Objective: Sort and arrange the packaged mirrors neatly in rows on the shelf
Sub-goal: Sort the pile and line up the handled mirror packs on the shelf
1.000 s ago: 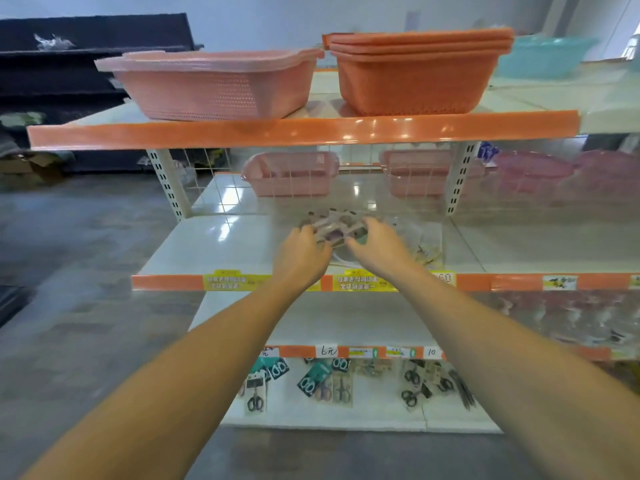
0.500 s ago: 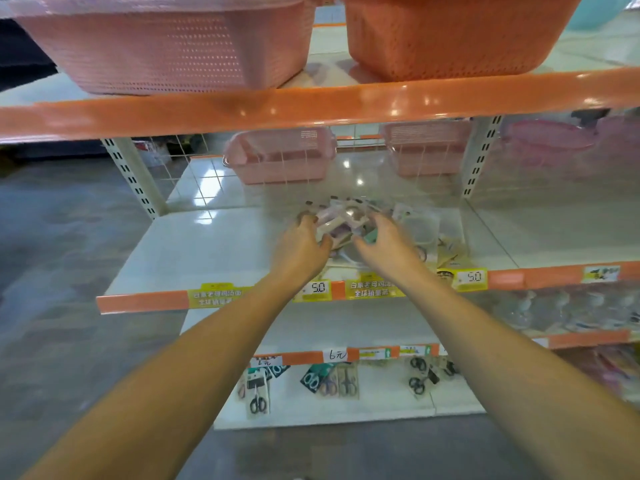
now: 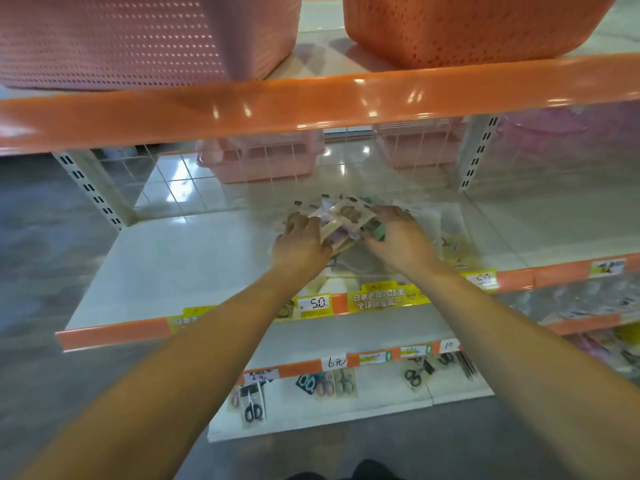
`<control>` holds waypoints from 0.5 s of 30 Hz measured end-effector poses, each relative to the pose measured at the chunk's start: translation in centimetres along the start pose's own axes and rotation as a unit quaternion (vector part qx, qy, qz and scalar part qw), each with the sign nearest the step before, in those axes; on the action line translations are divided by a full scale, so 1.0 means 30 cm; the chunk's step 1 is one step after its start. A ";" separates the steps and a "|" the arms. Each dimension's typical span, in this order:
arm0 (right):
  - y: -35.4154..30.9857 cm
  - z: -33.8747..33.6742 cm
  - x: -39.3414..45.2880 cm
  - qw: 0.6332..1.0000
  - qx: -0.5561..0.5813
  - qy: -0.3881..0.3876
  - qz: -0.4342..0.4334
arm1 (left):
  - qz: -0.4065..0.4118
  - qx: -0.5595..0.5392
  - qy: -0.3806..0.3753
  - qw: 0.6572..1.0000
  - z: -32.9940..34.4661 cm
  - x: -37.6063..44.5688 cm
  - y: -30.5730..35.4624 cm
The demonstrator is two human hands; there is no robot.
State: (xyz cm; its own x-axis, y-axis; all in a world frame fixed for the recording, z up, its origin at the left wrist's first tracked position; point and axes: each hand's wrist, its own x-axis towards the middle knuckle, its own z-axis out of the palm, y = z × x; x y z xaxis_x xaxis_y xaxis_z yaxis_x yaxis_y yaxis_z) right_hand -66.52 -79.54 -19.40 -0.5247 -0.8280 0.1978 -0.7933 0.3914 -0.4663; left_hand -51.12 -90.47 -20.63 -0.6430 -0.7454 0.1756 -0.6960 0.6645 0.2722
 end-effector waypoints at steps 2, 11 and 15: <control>0.018 -0.007 0.013 1.000 0.004 -0.001 -0.006 | -0.019 -0.006 -0.015 1.000 0.006 0.019 0.006; 0.070 -0.002 0.087 0.999 -0.035 -0.028 -0.018 | -0.071 0.021 -0.043 0.996 0.029 0.081 0.026; 0.080 0.003 0.100 0.997 -0.050 -0.047 -0.017 | -0.082 0.029 -0.054 0.995 0.052 0.106 0.035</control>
State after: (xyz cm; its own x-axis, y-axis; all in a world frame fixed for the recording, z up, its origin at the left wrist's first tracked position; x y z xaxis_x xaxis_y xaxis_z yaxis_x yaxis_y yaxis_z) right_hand -69.98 -81.12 -20.01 -0.4698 -0.8735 0.1276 -0.8394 0.3973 -0.3708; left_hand -54.40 -92.08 -21.27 -0.5480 -0.8359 0.0294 -0.8097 0.5390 0.2322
